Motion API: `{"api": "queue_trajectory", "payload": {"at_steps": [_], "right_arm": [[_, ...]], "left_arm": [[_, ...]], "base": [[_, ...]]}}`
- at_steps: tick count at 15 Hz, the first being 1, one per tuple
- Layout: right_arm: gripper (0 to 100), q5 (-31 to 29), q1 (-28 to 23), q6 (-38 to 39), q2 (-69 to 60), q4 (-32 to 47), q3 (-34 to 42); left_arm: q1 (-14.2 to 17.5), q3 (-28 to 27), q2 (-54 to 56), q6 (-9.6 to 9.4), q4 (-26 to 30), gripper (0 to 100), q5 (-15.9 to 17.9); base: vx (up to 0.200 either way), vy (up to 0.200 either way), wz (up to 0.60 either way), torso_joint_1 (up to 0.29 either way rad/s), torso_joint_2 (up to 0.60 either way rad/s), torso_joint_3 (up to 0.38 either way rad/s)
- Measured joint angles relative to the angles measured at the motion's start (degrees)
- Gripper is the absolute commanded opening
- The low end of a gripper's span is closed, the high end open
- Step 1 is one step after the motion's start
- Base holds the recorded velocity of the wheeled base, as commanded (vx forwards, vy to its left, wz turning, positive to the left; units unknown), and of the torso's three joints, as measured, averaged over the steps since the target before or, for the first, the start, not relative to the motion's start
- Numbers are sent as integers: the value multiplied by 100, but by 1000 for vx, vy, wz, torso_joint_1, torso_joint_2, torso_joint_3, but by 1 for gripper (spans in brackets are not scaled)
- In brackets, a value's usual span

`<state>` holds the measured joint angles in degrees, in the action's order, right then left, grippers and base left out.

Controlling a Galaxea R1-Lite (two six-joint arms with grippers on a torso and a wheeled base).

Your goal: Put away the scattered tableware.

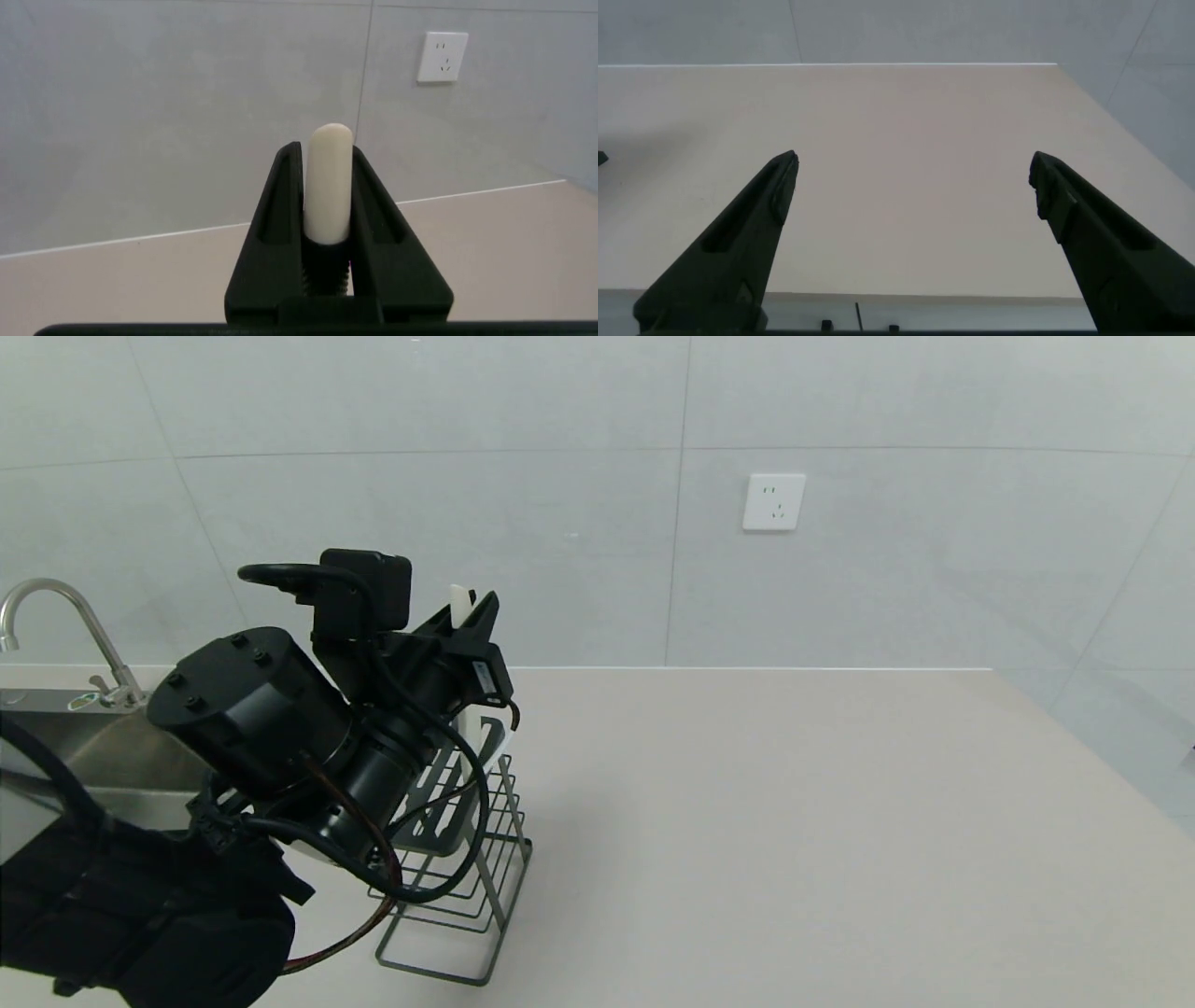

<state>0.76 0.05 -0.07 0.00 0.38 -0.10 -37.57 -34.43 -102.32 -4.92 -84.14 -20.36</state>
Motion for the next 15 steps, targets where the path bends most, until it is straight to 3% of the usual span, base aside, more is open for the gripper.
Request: {"api": "queue_trajectory", "payload": {"at_steps": [7, 10, 12, 15], "right_arm": [[100, 2, -5, 2, 0, -2, 0], [100, 0, -5, 2, 2, -2, 0], [100, 0, -5, 2, 5, -2, 0], [100, 2, -5, 0, 5, -2, 0]], "left_arm": [[83, 15, 11, -51, -13, 100, 35], [207, -11, 168, -460, -46, 100, 594], [317, 2, 416, -500, 33, 100, 978], [580, 15, 984, -490, 655, 100, 1941]], "base": [[0, 0, 0, 0, 0, 0], [0, 0, 0, 0, 0, 0], [0, 0, 0, 0, 0, 0], [0, 0, 0, 0, 0, 0]]}}
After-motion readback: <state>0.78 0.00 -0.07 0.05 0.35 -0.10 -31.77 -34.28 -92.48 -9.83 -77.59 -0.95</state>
